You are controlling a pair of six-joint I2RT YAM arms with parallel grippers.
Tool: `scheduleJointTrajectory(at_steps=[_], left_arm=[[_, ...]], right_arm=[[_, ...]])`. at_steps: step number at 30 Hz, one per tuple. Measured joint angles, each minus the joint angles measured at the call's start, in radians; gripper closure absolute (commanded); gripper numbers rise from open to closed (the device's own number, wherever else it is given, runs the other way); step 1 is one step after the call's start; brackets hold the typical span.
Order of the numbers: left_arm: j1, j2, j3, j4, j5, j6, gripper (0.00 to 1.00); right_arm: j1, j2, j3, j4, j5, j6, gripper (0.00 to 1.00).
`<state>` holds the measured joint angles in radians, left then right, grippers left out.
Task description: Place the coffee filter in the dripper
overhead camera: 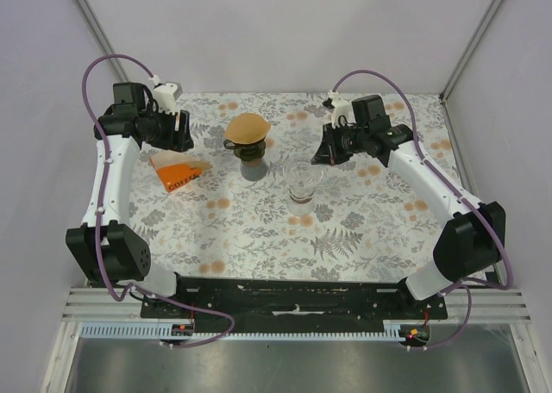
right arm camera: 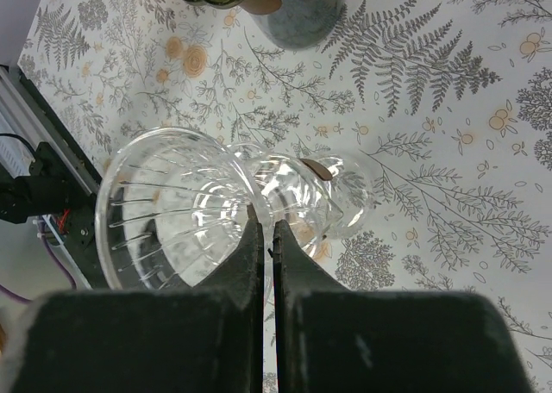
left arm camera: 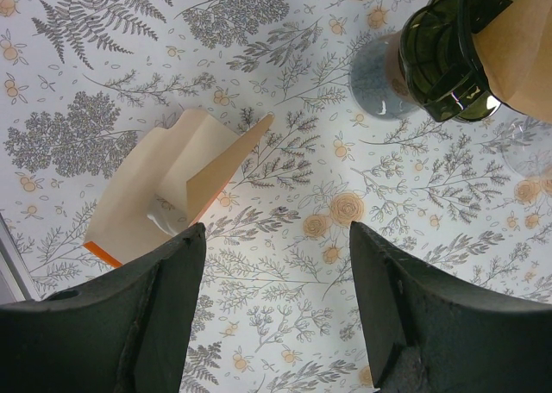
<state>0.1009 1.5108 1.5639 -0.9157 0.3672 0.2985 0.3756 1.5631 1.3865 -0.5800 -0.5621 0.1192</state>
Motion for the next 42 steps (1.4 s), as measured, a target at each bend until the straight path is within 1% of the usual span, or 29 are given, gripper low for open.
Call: scheduleJointTrajectory(at_steps=[7,8,12,15,17,20,23,25,26,31,33,38,42], left_arm=[[0.000,0.000,0.000,-0.002,0.000,0.002,0.26],[0.000,0.000,0.000,-0.003,0.000,0.003,0.26],[0.000,0.000,0.000,-0.003,0.000,0.005,0.26],[0.000,0.000,0.000,-0.003,-0.001,0.008,0.27],[0.000,0.000,0.000,-0.003,-0.004,0.013,0.28],[0.000,0.008,0.000,-0.003,-0.021,0.029,0.33],[-0.002,0.042,0.001,-0.003,-0.032,0.052,0.41],[-0.010,0.092,0.009,-0.007,-0.053,0.078,0.46],[-0.014,0.121,0.011,-0.006,-0.064,0.091,0.47],[-0.060,0.249,0.013,-0.018,-0.135,0.151,0.47],[-0.089,0.283,0.014,-0.021,-0.158,0.174,0.45],[-0.148,0.337,0.019,-0.011,-0.193,0.218,0.43],[-0.159,0.380,0.027,0.011,-0.240,0.235,0.44]], right_arm=[[-0.004,-0.010,0.000,-0.006,0.028,-0.021,1.00],[-0.004,-0.010,0.000,-0.006,0.030,-0.023,0.98],[-0.005,-0.010,0.000,-0.006,0.029,-0.025,0.72],[-0.005,-0.010,0.000,-0.006,0.029,-0.034,0.57],[-0.005,-0.010,0.000,-0.006,0.028,-0.036,0.52],[-0.005,-0.010,0.011,-0.013,0.027,-0.042,0.47],[-0.006,-0.016,0.041,-0.017,0.024,-0.055,0.43],[-0.008,-0.030,0.059,-0.019,0.021,-0.068,0.42],[-0.010,-0.042,0.066,-0.018,0.020,-0.073,0.41],[-0.038,-0.124,0.074,-0.018,0.018,-0.113,0.38],[-0.054,-0.146,0.074,-0.018,0.018,-0.122,0.38],[-0.080,-0.155,0.065,-0.016,0.013,-0.134,0.37],[-0.087,-0.154,0.056,-0.021,0.008,-0.138,0.37]])
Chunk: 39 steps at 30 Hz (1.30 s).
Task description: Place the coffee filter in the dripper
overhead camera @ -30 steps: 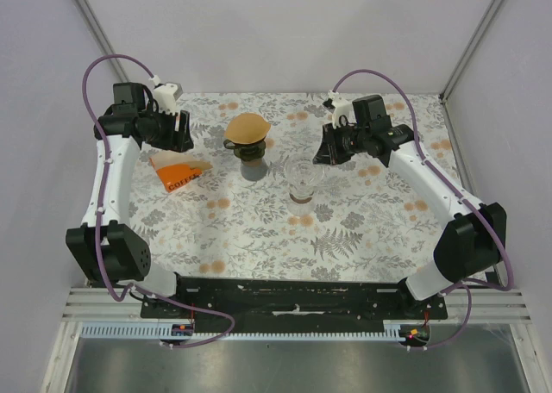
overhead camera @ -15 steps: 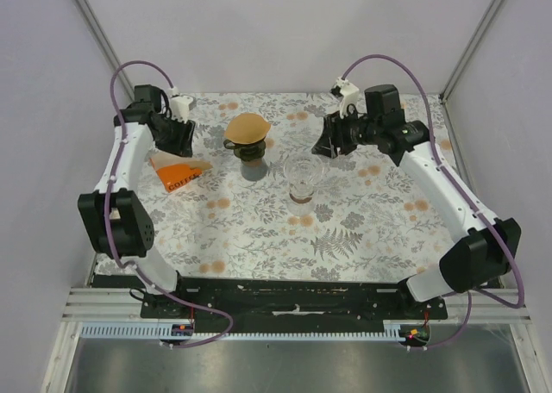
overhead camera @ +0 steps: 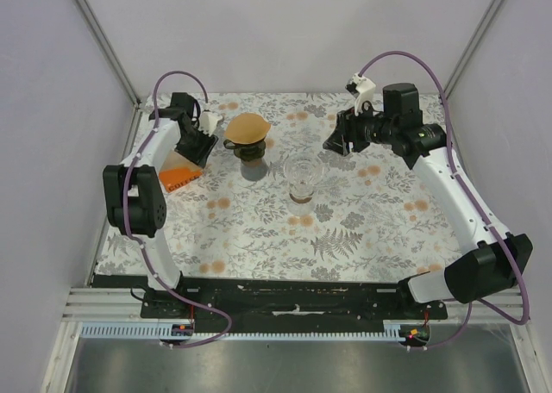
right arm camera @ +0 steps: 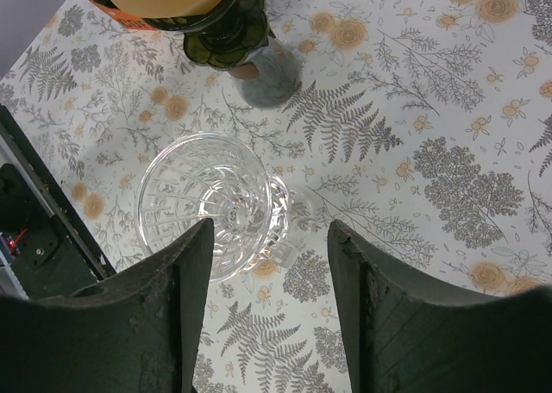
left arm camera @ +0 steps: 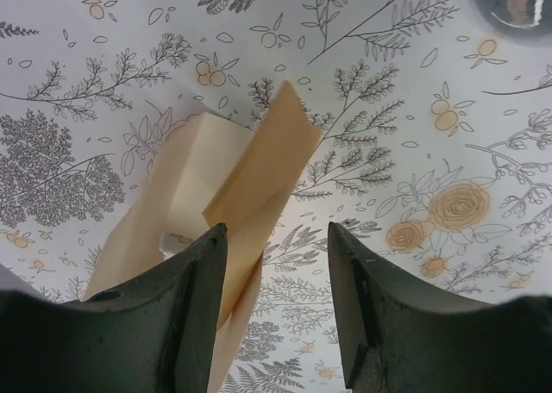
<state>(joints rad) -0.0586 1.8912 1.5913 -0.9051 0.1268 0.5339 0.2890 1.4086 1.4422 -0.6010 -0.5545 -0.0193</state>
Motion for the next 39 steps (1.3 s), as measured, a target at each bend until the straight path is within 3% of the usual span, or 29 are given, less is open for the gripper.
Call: scheduleJointTrajectory(at_steps=[11,17,27,30,39], left_arm=[[0.006,0.020,-0.005,0.062,-0.069,0.026,0.45],[0.006,0.020,-0.020,0.071,-0.073,0.043,0.35],[0.006,0.020,-0.036,0.074,-0.073,0.082,0.35],[0.006,0.020,-0.041,0.075,-0.073,0.084,0.31],[0.021,0.020,-0.021,0.061,0.021,0.087,0.27]], right_arm=[[-0.005,0.000,-0.002,0.001,-0.037,-0.004,0.37],[-0.005,0.000,-0.011,0.002,-0.054,-0.005,0.37],[-0.008,0.000,-0.013,0.001,-0.079,-0.009,0.37],[-0.010,0.000,-0.013,0.001,-0.082,-0.010,0.37],[-0.011,0.000,-0.013,0.000,-0.100,-0.019,0.36]])
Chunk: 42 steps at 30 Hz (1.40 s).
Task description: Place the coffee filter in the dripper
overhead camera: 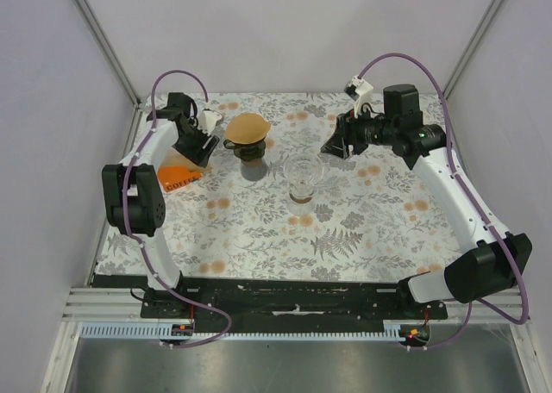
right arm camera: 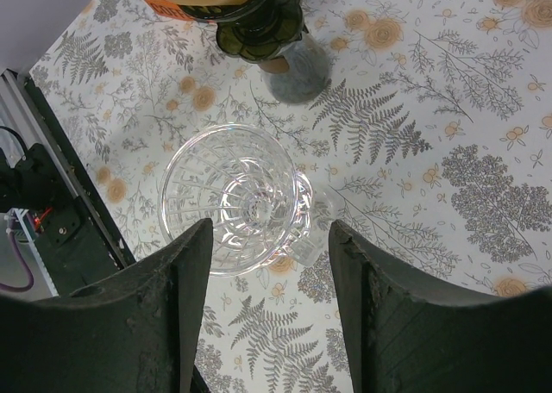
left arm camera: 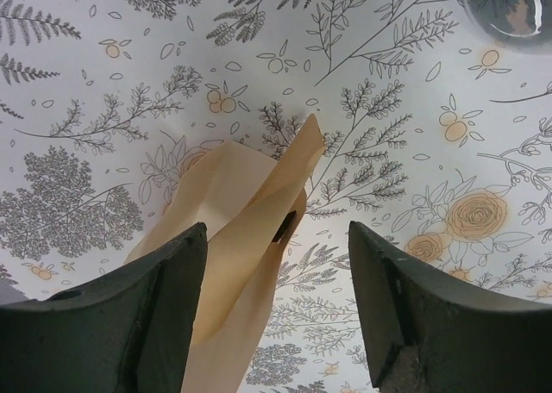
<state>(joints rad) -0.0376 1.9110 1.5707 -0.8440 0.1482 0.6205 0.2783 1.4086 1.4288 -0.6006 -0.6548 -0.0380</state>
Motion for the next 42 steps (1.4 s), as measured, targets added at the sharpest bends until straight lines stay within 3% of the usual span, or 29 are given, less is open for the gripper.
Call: scheduleJointTrajectory(at_steps=[20,34,42], left_arm=[[0.032,-0.001,0.099,-0.063,0.092,0.002,0.23],[0.043,0.000,0.106,-0.073,0.057,0.005,0.23],[0.084,0.038,0.144,-0.035,-0.029,0.017,0.46]], right_arm=[[-0.002,0.001,0.000,-0.008,-0.029,-0.009,0.36],[-0.003,0.001,-0.002,-0.016,-0.030,-0.016,0.36],[-0.007,0.001,-0.006,-0.018,-0.031,-0.020,0.36]])
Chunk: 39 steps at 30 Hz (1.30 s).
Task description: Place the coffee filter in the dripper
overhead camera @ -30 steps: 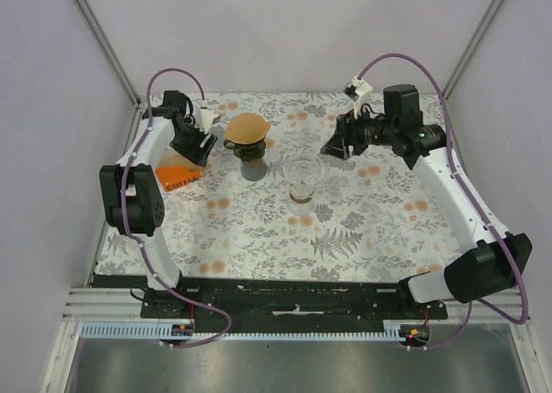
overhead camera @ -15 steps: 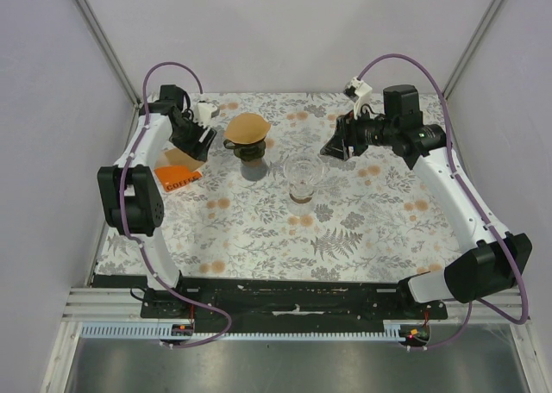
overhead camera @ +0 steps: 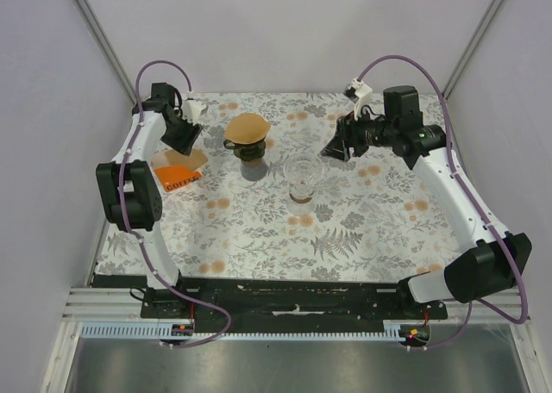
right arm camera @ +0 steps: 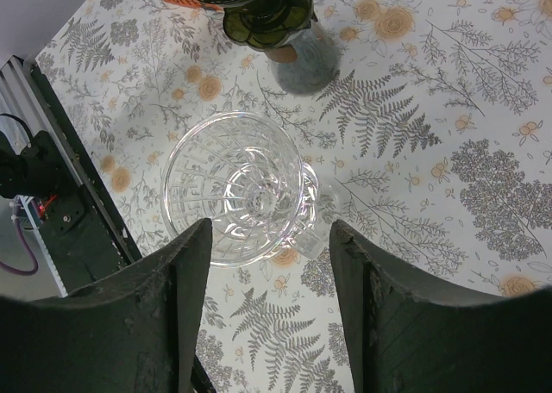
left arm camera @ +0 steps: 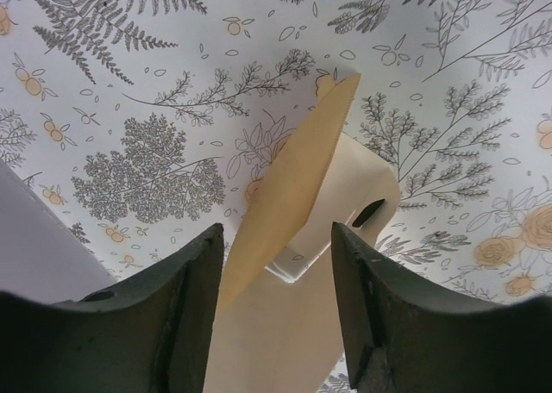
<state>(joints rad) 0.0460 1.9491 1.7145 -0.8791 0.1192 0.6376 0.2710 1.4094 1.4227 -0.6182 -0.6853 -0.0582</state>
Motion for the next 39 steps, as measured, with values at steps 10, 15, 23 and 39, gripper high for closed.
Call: scheduleJointTrajectory(at_steps=[10,15,23,39], left_arm=[[0.000,0.038,-0.004,-0.003,-0.014,0.008,0.59],[0.000,0.043,-0.004,-0.006,-0.014,0.011,0.45],[0.000,0.075,0.014,-0.020,-0.015,0.018,0.35],[0.005,0.089,0.062,-0.072,0.036,0.018,0.33]], right_arm=[[0.000,0.009,-0.008,-0.010,-0.002,-0.007,0.36],[-0.001,0.015,-0.009,-0.015,-0.004,-0.008,0.36],[-0.001,0.015,-0.009,-0.024,-0.008,-0.014,0.36],[-0.002,0.034,-0.009,-0.031,-0.008,-0.015,0.36]])
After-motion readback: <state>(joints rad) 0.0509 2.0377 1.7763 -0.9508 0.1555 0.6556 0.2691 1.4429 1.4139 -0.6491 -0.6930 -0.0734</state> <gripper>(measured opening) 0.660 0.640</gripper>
